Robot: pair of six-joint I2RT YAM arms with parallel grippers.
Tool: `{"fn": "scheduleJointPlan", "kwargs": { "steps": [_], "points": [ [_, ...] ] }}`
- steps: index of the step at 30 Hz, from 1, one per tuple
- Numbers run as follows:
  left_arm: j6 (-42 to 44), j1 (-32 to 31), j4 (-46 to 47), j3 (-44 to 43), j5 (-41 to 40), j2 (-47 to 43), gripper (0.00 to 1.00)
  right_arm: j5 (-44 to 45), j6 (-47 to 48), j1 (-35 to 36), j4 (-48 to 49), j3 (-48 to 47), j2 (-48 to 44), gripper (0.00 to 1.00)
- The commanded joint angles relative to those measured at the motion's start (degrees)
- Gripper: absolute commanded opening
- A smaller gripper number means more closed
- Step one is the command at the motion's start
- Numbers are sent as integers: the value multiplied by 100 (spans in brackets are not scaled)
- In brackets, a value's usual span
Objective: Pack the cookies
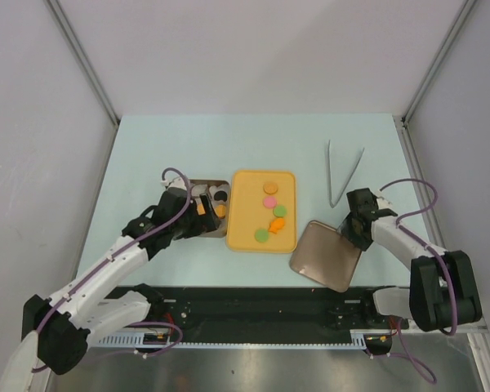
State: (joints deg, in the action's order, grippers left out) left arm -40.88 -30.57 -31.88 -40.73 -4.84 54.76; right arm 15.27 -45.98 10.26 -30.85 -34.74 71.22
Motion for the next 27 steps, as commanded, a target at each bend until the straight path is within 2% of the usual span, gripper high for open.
{"fn": "scheduleJointPlan", "kwargs": {
  "steps": [1,13,19,27],
  "points": [
    [10,-230,15,-269,-359,-1,100,-6,256,-68,597,-173,304,58],
    [-78,-529,-3,-348,-570,245,100,-243,528,-657,1266,-726,1341,57],
    [-51,-591,-29,-383,-650,342,100,-287,598,-701,1345,-1368,2052,57],
    [-43,-608,-3,-374,-650,404,100,-235,826,-815,1082,-2684,2879,58]
  ]
}}
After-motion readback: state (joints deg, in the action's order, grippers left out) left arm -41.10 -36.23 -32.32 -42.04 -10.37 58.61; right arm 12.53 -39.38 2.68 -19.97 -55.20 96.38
